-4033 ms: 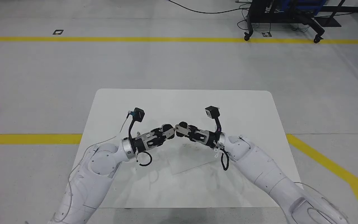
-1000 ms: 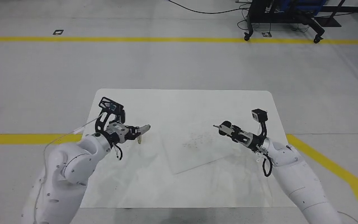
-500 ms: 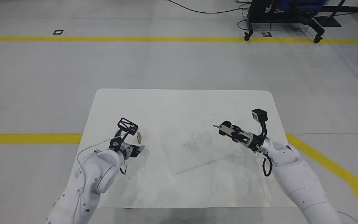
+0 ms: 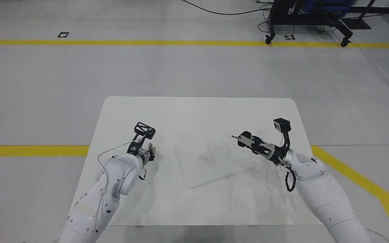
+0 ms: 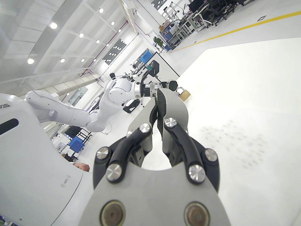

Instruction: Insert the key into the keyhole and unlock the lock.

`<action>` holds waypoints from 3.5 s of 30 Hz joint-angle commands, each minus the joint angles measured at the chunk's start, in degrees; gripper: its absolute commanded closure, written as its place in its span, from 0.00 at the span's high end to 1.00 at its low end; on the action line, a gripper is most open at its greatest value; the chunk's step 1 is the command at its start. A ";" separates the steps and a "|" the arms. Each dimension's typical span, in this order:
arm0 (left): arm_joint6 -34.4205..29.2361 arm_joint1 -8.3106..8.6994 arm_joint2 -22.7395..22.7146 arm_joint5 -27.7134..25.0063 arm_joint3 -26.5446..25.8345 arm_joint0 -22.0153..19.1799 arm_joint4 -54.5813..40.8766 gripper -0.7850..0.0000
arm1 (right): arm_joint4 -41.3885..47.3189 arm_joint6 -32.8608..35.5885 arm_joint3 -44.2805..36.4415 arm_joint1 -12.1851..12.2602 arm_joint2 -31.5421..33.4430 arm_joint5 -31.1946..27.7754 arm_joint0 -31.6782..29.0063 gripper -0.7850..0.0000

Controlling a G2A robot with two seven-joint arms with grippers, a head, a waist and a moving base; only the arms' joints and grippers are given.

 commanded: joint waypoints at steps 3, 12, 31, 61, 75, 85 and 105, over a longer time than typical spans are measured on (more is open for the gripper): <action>-0.76 -0.35 0.54 0.81 0.54 -0.68 0.17 0.31 | 0.00 0.00 0.00 0.00 0.00 0.00 0.00 0.00; -2.69 -0.79 0.35 1.02 0.46 -1.00 -0.33 0.00 | 0.00 0.00 0.00 0.00 0.00 0.00 0.00 0.00; -2.54 -1.38 -1.04 0.41 0.85 -0.57 -0.72 0.30 | 0.00 0.00 0.00 0.00 0.00 0.00 0.00 0.00; 4.31 -1.94 -5.69 -0.46 -1.38 2.90 -4.36 0.00 | 0.00 0.00 0.00 0.00 0.00 0.00 0.00 0.00; 20.64 -2.17 -14.81 -21.10 -4.78 9.45 -43.23 0.00 | 0.00 0.00 0.00 0.00 0.00 0.00 0.00 0.00; 14.55 -3.25 -9.18 -27.85 5.56 0.46 -69.15 0.00 | 3.12 -4.82 -2.54 -1.13 -2.33 2.40 2.23 0.00; -3.06 -3.66 -1.07 -34.66 20.02 -11.84 -79.92 0.00 | 6.32 -10.10 3.05 -7.67 -17.59 3.90 14.18 0.00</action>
